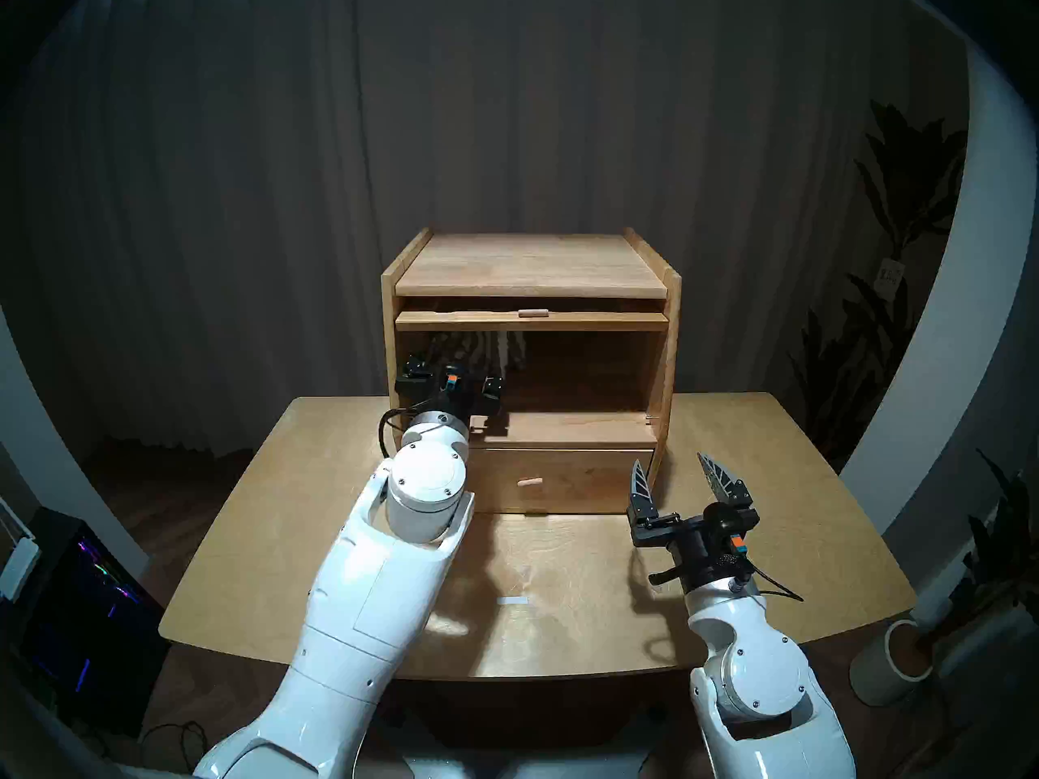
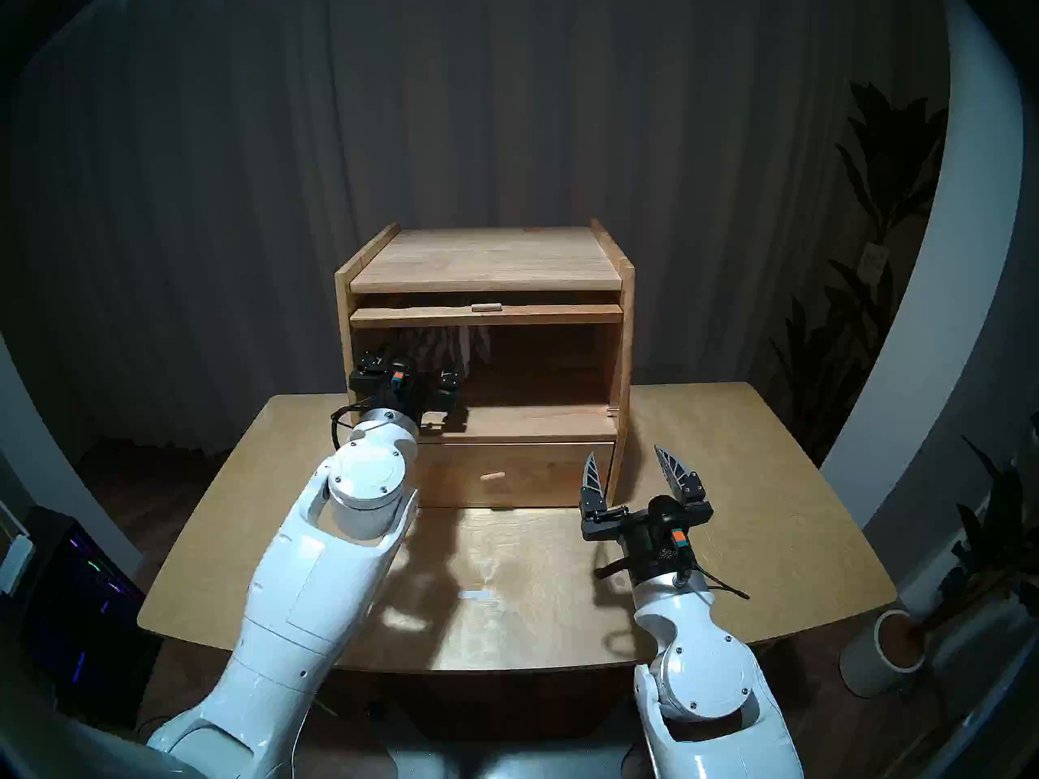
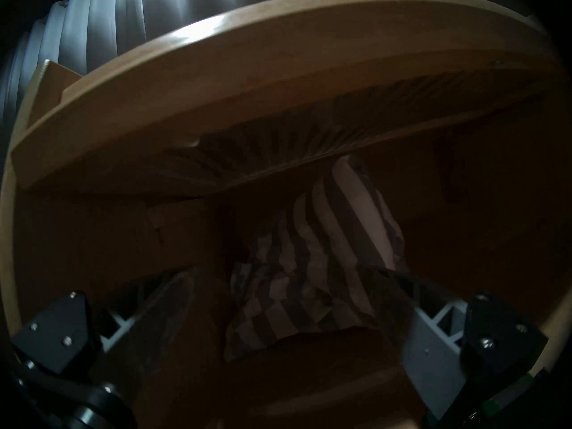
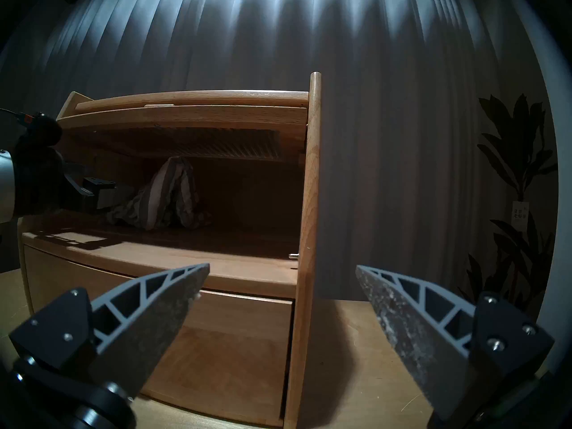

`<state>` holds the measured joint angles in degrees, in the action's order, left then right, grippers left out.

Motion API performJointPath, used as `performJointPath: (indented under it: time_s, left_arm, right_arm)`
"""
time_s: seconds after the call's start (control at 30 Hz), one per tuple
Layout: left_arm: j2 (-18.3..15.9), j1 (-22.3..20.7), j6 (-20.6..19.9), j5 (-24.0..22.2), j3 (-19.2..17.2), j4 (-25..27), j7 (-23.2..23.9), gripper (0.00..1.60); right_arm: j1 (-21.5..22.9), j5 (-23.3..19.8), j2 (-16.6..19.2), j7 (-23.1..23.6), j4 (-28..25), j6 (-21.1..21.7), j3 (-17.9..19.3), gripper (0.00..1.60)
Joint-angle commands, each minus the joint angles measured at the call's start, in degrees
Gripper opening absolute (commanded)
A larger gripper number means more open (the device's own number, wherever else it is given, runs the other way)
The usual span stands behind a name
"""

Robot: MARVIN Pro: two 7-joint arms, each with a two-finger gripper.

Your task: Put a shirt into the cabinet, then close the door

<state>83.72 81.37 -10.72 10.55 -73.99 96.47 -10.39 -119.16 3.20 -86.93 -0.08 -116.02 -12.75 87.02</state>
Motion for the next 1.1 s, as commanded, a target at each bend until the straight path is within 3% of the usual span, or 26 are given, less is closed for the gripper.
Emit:
performJointPath:
  time_s: [0.0,0.23,0.53,0.93,1.07]
  left_arm:
    - [-3.2,1.1,3.4,-0.2,-3.1,6.5,0.1,1.6]
    - [-4.4,4.0,4.6,-2.0,-3.1,11.0,2.8,1.6]
    - [-7.9,5.6,5.1,-4.7,-7.7,16.6,6.3,1.6]
    - [-15.9,11.3,2.2,-7.9,-17.5,22.2,14.0,1.6]
    - [-19.3,14.5,2.2,-8.8,-23.4,23.7,16.2,1.6]
  right_arm:
    - [0.4,0.0,0.0,0.0,-0.8,-0.3,0.0,1.6]
    - [0.5,0.0,0.0,0.0,-0.5,-0.3,0.0,1.6]
    - [0.6,0.0,0.0,0.0,-0.3,-0.3,0.0,1.6]
    - [0.8,0.0,0.0,0.0,-0.2,-0.4,0.0,1.6]
    - [0.9,0.0,0.0,0.0,-0.2,-0.4,0.0,1.6]
